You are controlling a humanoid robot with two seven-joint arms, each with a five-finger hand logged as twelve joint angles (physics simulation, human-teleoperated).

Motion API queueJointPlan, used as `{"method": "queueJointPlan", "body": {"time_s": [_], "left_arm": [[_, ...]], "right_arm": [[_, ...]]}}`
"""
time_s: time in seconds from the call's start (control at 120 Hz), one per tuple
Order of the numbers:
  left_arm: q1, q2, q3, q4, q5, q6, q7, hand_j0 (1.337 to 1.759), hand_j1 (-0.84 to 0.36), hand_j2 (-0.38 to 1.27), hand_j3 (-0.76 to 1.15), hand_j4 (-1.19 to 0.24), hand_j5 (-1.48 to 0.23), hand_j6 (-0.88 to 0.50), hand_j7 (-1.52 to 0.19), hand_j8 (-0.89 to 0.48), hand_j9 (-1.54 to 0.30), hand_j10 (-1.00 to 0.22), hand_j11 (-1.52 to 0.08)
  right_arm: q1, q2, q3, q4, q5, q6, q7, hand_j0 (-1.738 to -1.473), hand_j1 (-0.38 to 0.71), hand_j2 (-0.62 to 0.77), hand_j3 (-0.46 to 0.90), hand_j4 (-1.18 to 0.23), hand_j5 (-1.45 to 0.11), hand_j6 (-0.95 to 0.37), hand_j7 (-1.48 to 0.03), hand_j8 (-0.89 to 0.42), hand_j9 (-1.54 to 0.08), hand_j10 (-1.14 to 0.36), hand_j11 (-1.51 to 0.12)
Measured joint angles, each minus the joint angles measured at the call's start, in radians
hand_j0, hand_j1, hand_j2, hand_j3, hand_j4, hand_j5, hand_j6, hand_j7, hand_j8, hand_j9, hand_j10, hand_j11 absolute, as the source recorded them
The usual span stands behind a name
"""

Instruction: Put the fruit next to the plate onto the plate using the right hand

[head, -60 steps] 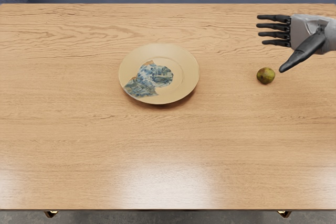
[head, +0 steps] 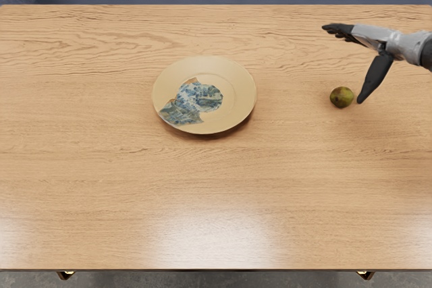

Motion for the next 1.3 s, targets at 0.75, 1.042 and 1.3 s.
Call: {"method": "queueJointPlan", "body": {"time_s": [0.75, 1.042, 1.3], "left_arm": [[0.000, 0.000, 0.000, 0.000, 0.000, 0.000, 0.000, 1.658, 0.34, 0.00, 0.00, 0.00, -0.01, 0.00, -0.01, 0.00, -0.01, 0.00, -0.01], [0.000, 0.000, 0.000, 0.000, 0.000, 0.000, 0.000, 1.658, 0.34, 0.00, 0.00, 0.00, -0.01, 0.00, -0.01, 0.00, -0.01, 0.00, -0.01], [0.000, 0.000, 0.000, 0.000, 0.000, 0.000, 0.000, 1.658, 0.34, 0.00, 0.00, 0.00, -0.01, 0.00, -0.01, 0.00, -0.01, 0.00, -0.01]], "right_arm": [[-0.035, 0.120, -0.268, -0.103, -0.216, -0.374, 0.094, -1.658, -0.03, -0.05, 0.00, -0.27, -0.35, -0.28, -0.35, -0.27, -0.35, -0.27, -0.35], [-0.065, 0.170, -0.268, -0.170, -0.207, -0.441, 0.089, -1.658, -0.01, -0.05, 0.00, -0.29, -0.37, -0.29, -0.37, -0.29, -0.37, -0.29, -0.37], [-0.089, 0.214, -0.268, -0.236, -0.206, -0.448, 0.089, -1.658, 0.02, -0.06, 0.00, -0.32, -0.41, -0.32, -0.41, -0.32, -0.41, -0.32, -0.41]]}}
